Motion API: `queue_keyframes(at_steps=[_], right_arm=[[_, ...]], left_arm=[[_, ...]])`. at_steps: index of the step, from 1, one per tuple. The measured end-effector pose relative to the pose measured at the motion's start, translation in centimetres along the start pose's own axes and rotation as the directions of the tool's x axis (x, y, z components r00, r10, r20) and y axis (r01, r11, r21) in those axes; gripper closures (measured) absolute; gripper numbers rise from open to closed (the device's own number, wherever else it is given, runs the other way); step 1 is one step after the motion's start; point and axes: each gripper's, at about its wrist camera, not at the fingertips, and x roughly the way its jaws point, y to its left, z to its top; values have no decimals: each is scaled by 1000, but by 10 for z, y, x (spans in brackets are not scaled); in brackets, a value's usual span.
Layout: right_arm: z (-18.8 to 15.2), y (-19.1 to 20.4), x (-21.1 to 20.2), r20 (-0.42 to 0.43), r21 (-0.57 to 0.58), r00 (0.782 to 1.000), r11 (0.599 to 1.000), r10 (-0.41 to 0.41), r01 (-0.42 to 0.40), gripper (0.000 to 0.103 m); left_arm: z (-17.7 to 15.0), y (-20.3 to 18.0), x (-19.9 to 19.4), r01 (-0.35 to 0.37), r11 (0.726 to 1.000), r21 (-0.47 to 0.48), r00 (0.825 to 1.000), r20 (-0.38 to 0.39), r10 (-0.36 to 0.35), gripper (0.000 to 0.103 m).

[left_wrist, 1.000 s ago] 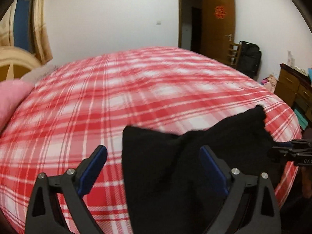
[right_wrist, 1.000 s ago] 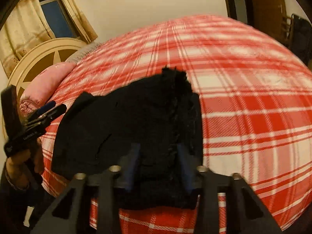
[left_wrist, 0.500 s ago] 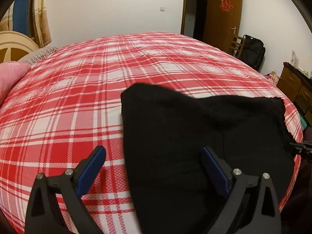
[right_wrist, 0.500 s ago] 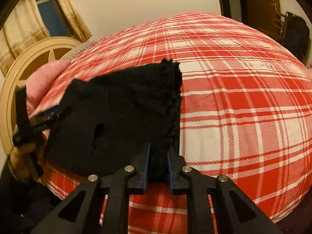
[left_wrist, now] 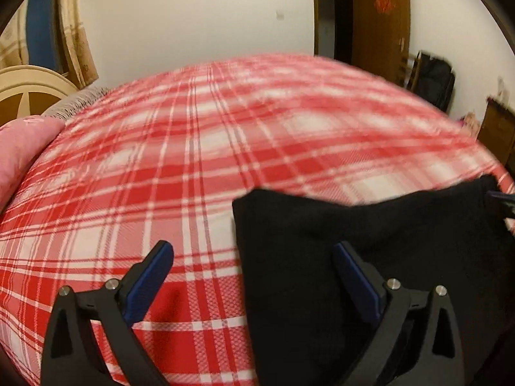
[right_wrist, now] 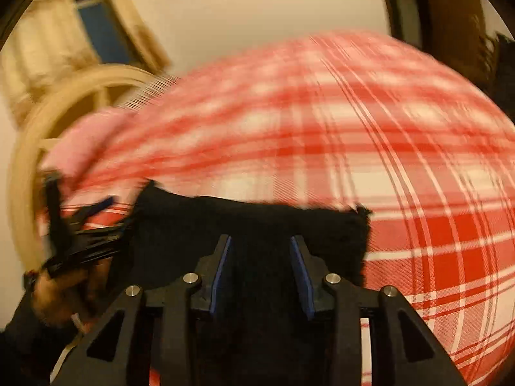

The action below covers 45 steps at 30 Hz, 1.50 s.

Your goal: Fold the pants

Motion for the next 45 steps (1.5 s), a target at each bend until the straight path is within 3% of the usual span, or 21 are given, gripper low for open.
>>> queue_keyframes(at_steps=[2,10,14,17,23,31,33,36,38,41,43,45], right_arm=[[-2,-17,24,-57,59,998,998,35,-32,64],[-12,-21,13,8,69,998,996,55,-56,64],[-28,5,-21,99,-41,994,998,-43,47,59],[-46,28,-39,145,-136,988,988,-58,78,57],[-85,51,-25,99,-280,973,933,-209,228,56],[-87,44,-29,65,-276,974,935,-215,224,54],[-78,50,-42,86,-259,982,948,-169,186,54],[-49,73,-54,115,-245,993,967,-37,64,54],[-26,95,-47,97,-253,994,967,56,-30,54],[4,134,-14,55,-283,992,954,117,-96,54],[21,156,16,-31,-248,974,942,226,-226,54],[32,176,51,-131,-203,931,910,340,-361,54]], left_arm=[[1,4,12,18,999,-30,999,-29,-18,0],[-1,8,-6,25,998,-63,1000,-16,-26,0],[-12,18,-41,27,996,-82,999,48,-23,0],[-20,19,-55,29,996,-81,998,55,-24,0],[-39,9,-61,69,995,-66,997,31,-67,0],[-47,10,-55,75,994,-74,997,4,-75,0],[-49,11,-55,84,993,-79,997,5,-83,0],[-54,13,-60,101,990,-94,995,5,-101,0],[-59,13,-68,105,990,-96,994,18,-104,0],[-68,10,-74,103,992,-75,994,32,-101,0],[-74,6,-69,89,995,-45,996,15,-88,0],[-79,5,-63,89,995,-53,996,-6,-89,0]])
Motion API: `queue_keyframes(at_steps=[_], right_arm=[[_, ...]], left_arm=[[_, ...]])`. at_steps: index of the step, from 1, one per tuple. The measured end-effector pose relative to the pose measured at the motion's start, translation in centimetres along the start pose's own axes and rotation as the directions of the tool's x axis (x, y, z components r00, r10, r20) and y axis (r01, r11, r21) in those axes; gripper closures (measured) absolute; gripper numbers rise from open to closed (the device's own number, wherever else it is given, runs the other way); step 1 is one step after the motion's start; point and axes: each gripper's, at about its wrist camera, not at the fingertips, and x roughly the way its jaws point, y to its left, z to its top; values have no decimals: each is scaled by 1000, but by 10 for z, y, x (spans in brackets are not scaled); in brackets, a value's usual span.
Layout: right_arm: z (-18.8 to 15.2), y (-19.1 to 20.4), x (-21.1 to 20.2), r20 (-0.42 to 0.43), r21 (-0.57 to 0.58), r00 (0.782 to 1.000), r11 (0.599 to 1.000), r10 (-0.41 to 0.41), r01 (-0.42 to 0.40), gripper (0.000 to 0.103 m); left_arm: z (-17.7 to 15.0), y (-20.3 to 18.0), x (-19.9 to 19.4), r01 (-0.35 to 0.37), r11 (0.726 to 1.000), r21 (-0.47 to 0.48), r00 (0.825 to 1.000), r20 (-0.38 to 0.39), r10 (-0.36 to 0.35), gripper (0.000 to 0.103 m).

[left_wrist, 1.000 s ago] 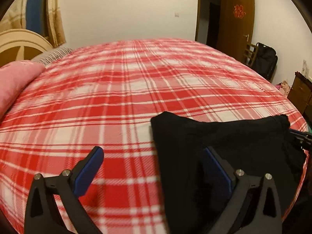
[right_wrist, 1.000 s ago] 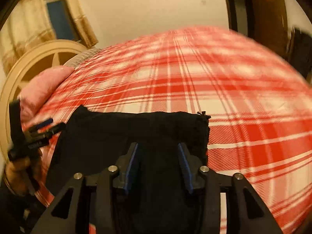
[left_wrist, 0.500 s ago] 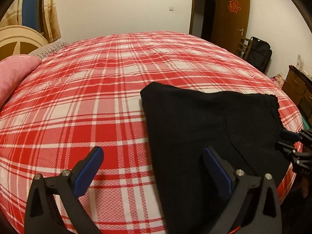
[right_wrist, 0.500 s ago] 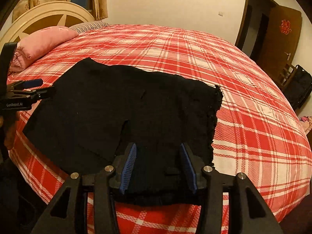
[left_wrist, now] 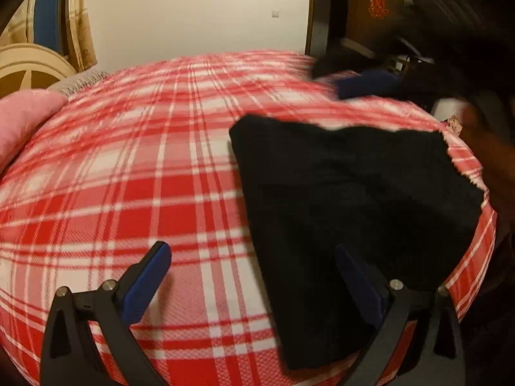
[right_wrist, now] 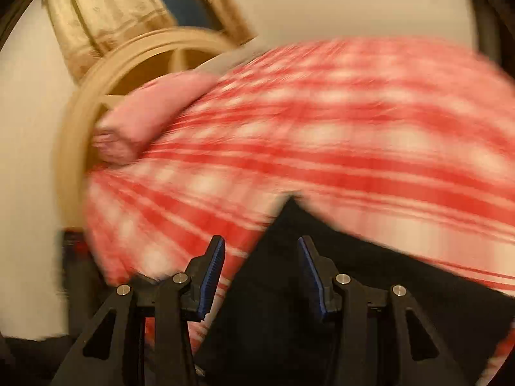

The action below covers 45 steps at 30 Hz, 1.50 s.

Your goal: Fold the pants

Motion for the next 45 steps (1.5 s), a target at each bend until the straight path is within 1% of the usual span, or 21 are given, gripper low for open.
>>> queue_keyframes(at_steps=[2,3,5,6,7,9,11,12,14,16,17,18,19,21,24,25,27,32,37,41,45], right_arm=[[7,0,36,-49,-5,998,999,-40,40,55],[9,-8,57,-89,20,994,998,-64,66,55],[6,-29,88,-170,97,984,992,-59,76,55],[5,-37,95,-173,112,984,992,-44,64,56],[7,-39,94,-152,113,988,992,-32,49,56],[8,-41,87,-152,126,988,991,-24,43,56],[4,-37,64,-113,95,992,993,-54,64,56],[3,-40,50,-91,92,994,994,-53,61,55],[-6,-46,14,-33,92,997,993,-72,75,55],[-24,-55,-29,26,107,994,989,-107,103,55],[-33,-62,-50,54,117,988,983,-148,141,55],[-47,-75,-77,80,138,975,971,-206,194,55],[-58,-85,-96,92,162,961,957,-259,242,55],[-78,-109,-127,92,235,934,919,-346,318,54],[-108,-146,-154,55,335,916,871,-397,358,53],[-116,-154,-155,41,352,917,865,-396,358,53],[-129,-166,-151,14,378,927,860,-374,341,53],[-147,-183,-137,21,450,962,862,-271,233,53],[-150,-190,-133,48,488,972,855,-230,178,53],[-153,-191,-131,66,500,974,852,-217,156,53],[-154,-196,-129,105,524,979,846,-177,97,53]], left_arm=[[-2,3,2,16,1000,-26,1000,5,-16,0],[-2,4,4,22,999,-31,1000,3,-22,0],[-3,5,7,25,999,-38,1000,5,-25,0],[-4,6,8,25,999,-46,1000,7,-24,0],[-4,8,8,33,998,-53,999,7,-33,0],[-3,9,8,42,997,-58,999,8,-42,0],[-1,9,5,43,997,-56,999,7,-43,0],[1,10,1,44,997,-58,999,20,-43,0],[4,12,-4,42,997,-65,998,45,-39,0],[8,16,-4,55,995,-87,998,42,-52,0],[11,19,-1,71,992,-100,997,36,-68,0],[14,21,2,75,991,-115,997,29,-72,0],[16,22,4,73,990,-122,997,23,-71,0],[20,22,10,93,987,-129,996,7,-93,0],[27,19,23,113,984,-135,993,-18,-117,0],[27,19,26,114,985,-133,992,-29,-119,0],[28,14,31,105,988,-114,993,-45,-111,1],[28,7,34,97,993,-71,993,-60,-101,1],[32,6,38,109,993,-48,991,-68,-112,1],[35,1,40,128,991,-39,989,-66,-131,3],[37,-4,42,140,990,-28,988,-68,-141,7]])
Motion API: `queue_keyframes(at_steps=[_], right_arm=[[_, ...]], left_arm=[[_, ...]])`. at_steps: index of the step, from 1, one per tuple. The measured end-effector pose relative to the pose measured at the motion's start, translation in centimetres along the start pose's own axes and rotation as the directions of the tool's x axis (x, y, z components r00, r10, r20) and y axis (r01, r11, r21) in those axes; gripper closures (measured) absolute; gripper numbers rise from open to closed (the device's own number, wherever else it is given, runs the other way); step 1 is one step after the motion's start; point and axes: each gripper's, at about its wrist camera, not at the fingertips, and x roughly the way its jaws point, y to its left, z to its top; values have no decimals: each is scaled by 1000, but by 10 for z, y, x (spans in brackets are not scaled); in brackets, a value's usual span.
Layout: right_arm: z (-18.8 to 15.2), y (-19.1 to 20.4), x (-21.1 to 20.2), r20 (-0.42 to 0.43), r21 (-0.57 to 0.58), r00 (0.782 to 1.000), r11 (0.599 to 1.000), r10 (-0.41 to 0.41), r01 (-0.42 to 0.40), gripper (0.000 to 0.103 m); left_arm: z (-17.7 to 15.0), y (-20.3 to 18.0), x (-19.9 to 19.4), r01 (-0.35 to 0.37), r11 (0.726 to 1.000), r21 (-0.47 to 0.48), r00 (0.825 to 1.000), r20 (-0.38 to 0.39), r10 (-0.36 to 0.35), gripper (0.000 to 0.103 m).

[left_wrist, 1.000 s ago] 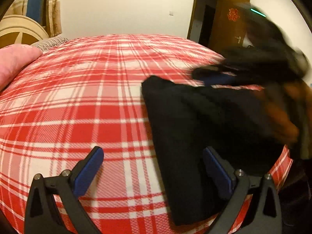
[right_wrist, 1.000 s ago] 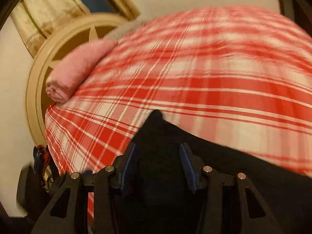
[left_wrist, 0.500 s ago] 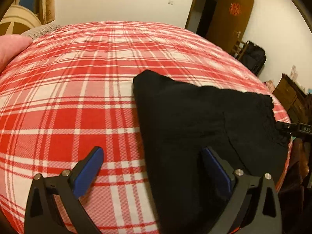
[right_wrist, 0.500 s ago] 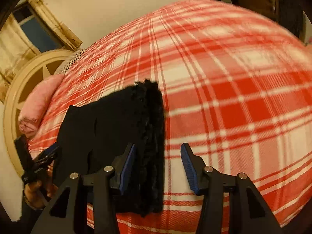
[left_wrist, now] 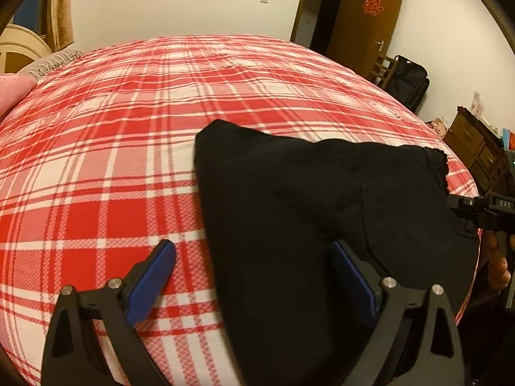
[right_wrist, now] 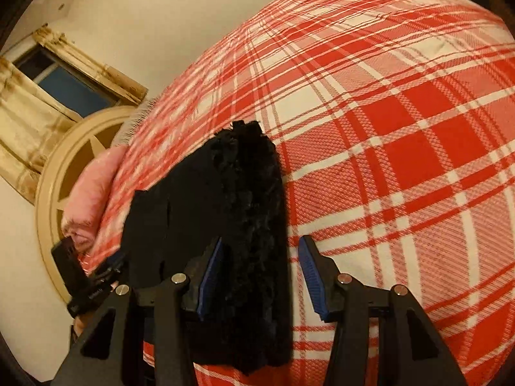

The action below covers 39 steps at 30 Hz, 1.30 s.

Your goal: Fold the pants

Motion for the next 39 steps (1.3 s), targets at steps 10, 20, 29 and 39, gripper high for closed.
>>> queue_keyframes(at_steps=[10,20,29,39], right_arm=[[-5,4,-16,46,-6,998,999,-40,41,53],[-10,8,3,-35,-26,998,999,44,-44,53],[-13,27,-4,-6,-46,999,998,52,-53,77],[8,90,-4,-8,-152,997,985,83,-83,80]], left_arm=[[3,-1,1,40,999,26,999,-15,-39,15],[7,0,7,115,993,6,993,-7,-115,27],[11,7,-15,149,989,-16,987,58,-147,88],[23,17,-75,94,996,2,977,194,-92,91]])
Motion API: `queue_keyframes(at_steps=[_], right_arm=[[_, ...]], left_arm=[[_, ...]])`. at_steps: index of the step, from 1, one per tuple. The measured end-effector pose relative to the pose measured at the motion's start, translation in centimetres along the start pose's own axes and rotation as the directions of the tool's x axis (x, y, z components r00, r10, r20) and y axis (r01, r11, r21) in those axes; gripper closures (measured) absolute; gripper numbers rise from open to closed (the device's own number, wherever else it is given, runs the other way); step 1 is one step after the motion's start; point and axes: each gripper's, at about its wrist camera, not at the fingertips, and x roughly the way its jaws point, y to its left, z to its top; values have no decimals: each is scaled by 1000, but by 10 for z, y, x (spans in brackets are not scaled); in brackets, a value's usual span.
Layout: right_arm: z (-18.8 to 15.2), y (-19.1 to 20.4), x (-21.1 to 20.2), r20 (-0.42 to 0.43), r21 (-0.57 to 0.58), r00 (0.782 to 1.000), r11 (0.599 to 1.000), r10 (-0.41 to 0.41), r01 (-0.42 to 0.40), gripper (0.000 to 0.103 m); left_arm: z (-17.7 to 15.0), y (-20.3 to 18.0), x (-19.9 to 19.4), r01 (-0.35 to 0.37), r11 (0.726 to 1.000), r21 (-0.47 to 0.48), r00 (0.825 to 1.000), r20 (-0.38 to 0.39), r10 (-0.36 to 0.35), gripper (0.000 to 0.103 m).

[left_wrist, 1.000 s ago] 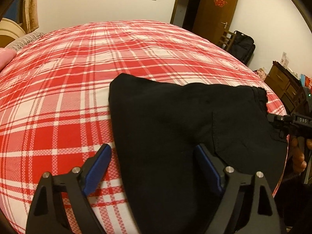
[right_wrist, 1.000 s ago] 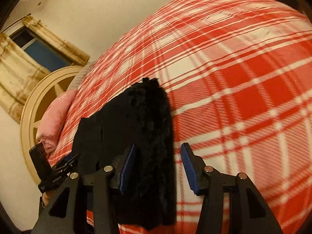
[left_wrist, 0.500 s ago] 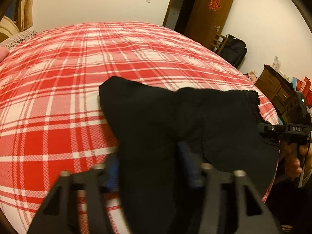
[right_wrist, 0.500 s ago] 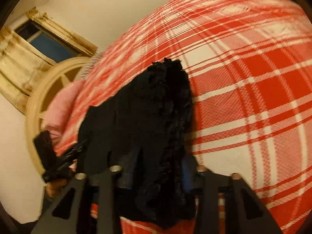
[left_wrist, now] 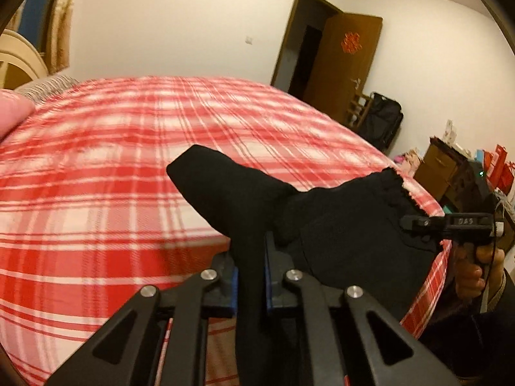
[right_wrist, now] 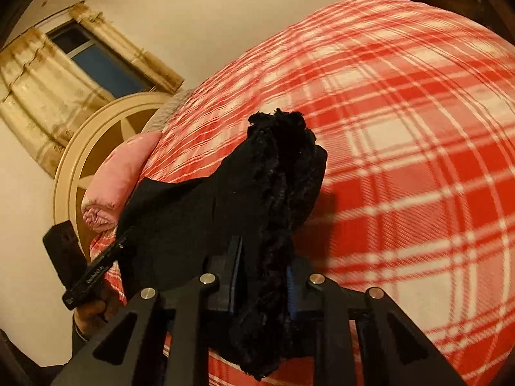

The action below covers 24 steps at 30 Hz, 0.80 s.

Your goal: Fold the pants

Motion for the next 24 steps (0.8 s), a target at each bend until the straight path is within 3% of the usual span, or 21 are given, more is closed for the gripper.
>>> queue_keyframes(at_steps=[9,24], right_arm=[[36,62,65,-66,-98,996,992,67,-73,80],[64,145,164,-166,-202,979,967,122,-155,81]], left_arm=[[14,47,-38,-147,989,-11,988,50,147,91],[9,116,-70,-295,951,-90,951,69,301,91]])
